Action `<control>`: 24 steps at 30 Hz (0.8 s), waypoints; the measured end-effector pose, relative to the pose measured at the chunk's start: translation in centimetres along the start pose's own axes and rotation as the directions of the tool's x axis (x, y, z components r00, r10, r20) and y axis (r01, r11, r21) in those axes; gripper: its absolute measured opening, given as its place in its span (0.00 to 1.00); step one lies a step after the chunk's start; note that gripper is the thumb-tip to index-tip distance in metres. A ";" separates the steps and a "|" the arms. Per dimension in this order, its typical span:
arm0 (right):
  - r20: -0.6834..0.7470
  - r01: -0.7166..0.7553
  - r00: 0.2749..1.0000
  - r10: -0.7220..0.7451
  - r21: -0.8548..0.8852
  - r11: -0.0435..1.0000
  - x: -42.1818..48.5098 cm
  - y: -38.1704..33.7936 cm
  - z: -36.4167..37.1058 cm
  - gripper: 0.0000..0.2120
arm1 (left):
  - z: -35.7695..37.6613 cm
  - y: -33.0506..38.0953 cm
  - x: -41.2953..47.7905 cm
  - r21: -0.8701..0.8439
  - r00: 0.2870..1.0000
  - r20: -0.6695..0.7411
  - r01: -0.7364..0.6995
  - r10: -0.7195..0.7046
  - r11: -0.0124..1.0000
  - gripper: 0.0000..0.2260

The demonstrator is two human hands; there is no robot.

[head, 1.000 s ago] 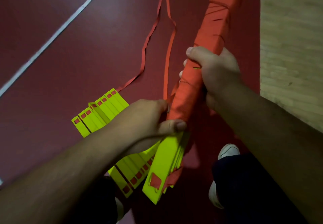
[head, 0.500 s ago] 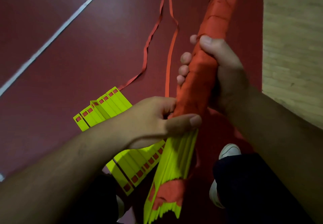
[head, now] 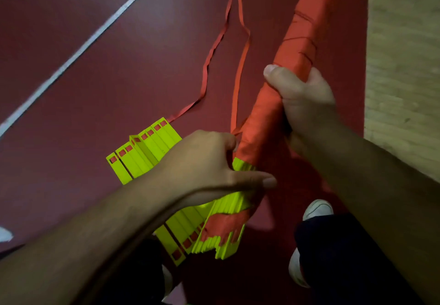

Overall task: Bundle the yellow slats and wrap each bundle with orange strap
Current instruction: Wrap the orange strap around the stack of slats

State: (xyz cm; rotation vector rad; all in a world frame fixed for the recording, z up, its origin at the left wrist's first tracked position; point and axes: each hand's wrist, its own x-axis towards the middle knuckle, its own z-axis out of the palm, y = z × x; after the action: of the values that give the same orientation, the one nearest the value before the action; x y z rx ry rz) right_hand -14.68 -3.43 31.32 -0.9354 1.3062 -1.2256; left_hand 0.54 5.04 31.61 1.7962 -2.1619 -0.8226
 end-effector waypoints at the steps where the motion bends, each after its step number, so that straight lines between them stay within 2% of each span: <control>1: -0.029 0.015 0.999 -0.016 -0.049 0.999 0.0 0.2 0.0 0.18 | 0.3 0.1 0.1 0.005 1.000 -0.012 -0.008 0.008 1.000 0.27; 3: -0.036 0.018 0.999 -0.021 -0.074 0.997 -0.2 0.1 0.0 0.21 | 0.9 -0.1 0.2 -0.060 0.999 -0.003 -0.044 0.044 0.997 0.22; 5: 0.022 0.010 1.000 -0.010 0.019 1.000 -0.5 -0.7 -0.2 0.18 | 1.3 -0.6 0.4 -0.345 0.991 0.082 -0.072 0.106 0.936 0.18; 7: 0.206 -0.075 0.978 0.034 0.196 0.978 -0.7 -1.5 -0.7 0.13 | 1.4 -0.7 0.3 -0.613 0.967 0.165 -0.051 0.192 0.788 0.15; 9: 0.432 -0.234 0.897 0.088 0.297 0.926 -1.2 -2.4 -1.2 0.12 | 1.5 -0.6 0.2 -0.683 0.945 0.195 -0.061 0.262 0.728 0.14; 10: 0.490 -0.292 0.865 0.107 0.317 0.902 -1.3 -2.6 -1.4 0.11 | 1.5 -0.5 0.2 -0.676 0.941 0.198 -0.072 0.274 0.733 0.14; 12: 0.484 -0.330 0.862 0.148 0.316 0.890 -1.2 -2.5 -1.5 0.08 | 1.3 -0.5 0.5 -0.605 0.946 0.197 -0.089 0.258 0.791 0.16; 15: 0.332 -0.272 0.924 0.189 0.224 0.936 -0.7 -2.0 -1.1 0.02 | 0.9 -1.0 1.0 -0.303 0.967 0.196 -0.096 0.161 0.948 0.25; 16: 0.272 -0.231 0.946 0.178 0.180 0.956 -0.7 -1.8 -0.9 0.03 | 0.7 -1.2 1.1 -0.196 0.974 0.188 -0.088 0.125 0.977 0.28; 20: 0.050 -0.070 0.996 0.071 -0.022 0.997 0.0 -0.3 -0.4 0.12 | 0.7 -1.1 1.0 -0.050 0.980 0.191 -0.042 0.051 0.998 0.34; 22: -0.056 -0.006 0.998 -0.002 -0.151 0.988 0.1 0.3 -0.3 0.15 | 1.3 -0.3 0.8 0.022 0.978 0.207 -0.013 0.009 1.000 0.35; 24: -0.102 0.022 0.994 -0.042 -0.187 0.982 0.2 0.6 -0.2 0.17 | 2.0 0.3 0.6 0.098 0.984 0.177 0.012 -0.029 0.995 0.35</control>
State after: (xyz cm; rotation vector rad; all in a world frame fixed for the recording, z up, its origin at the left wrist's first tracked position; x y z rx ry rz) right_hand -14.86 -3.53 30.68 -1.0386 1.5156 -1.2061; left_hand -0.87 5.10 30.04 1.8584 -2.3347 -0.9327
